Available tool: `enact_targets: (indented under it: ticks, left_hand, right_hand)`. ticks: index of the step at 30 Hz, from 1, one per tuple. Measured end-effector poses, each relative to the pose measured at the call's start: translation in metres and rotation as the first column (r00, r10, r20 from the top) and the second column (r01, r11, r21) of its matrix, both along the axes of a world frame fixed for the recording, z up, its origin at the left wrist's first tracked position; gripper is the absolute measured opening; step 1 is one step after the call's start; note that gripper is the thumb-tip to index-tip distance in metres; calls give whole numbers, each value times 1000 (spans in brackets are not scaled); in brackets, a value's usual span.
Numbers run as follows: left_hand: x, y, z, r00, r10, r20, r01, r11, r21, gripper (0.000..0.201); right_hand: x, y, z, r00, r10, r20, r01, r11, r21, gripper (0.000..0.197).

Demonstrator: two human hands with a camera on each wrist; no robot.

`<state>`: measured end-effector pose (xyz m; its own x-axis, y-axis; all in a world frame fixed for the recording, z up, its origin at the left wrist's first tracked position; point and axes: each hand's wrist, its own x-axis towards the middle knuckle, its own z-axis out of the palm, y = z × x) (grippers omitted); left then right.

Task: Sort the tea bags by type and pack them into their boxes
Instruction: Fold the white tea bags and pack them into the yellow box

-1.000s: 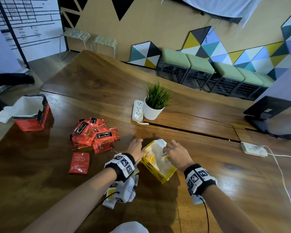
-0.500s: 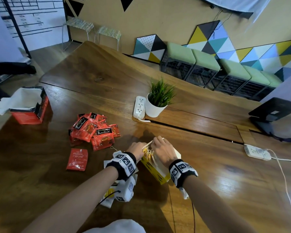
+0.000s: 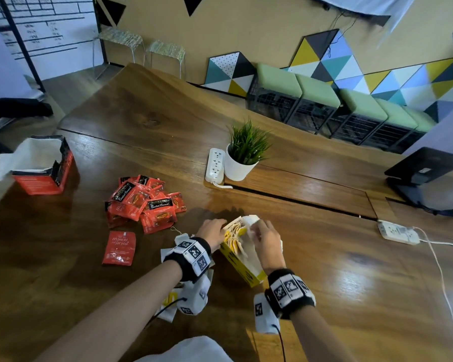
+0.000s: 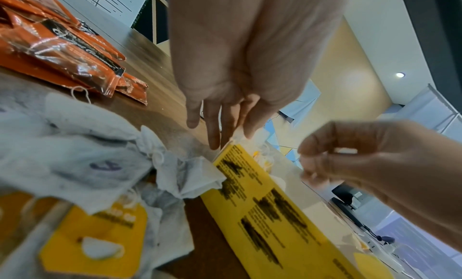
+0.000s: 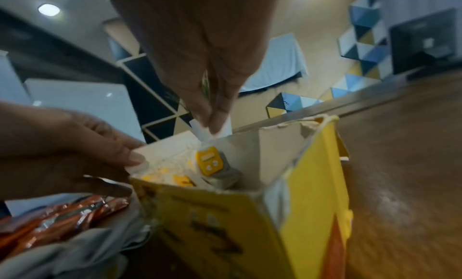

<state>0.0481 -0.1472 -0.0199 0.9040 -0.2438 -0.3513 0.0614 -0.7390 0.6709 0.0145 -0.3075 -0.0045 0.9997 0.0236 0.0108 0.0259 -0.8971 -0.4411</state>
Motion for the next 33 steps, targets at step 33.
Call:
enact_targets:
  ticks: [33]
  left_hand:
    - [1, 5, 9, 997, -27, 69, 21, 997, 81, 26]
  right_hand:
    - [-2, 25, -38, 947, -117, -301, 147, 986, 79, 35]
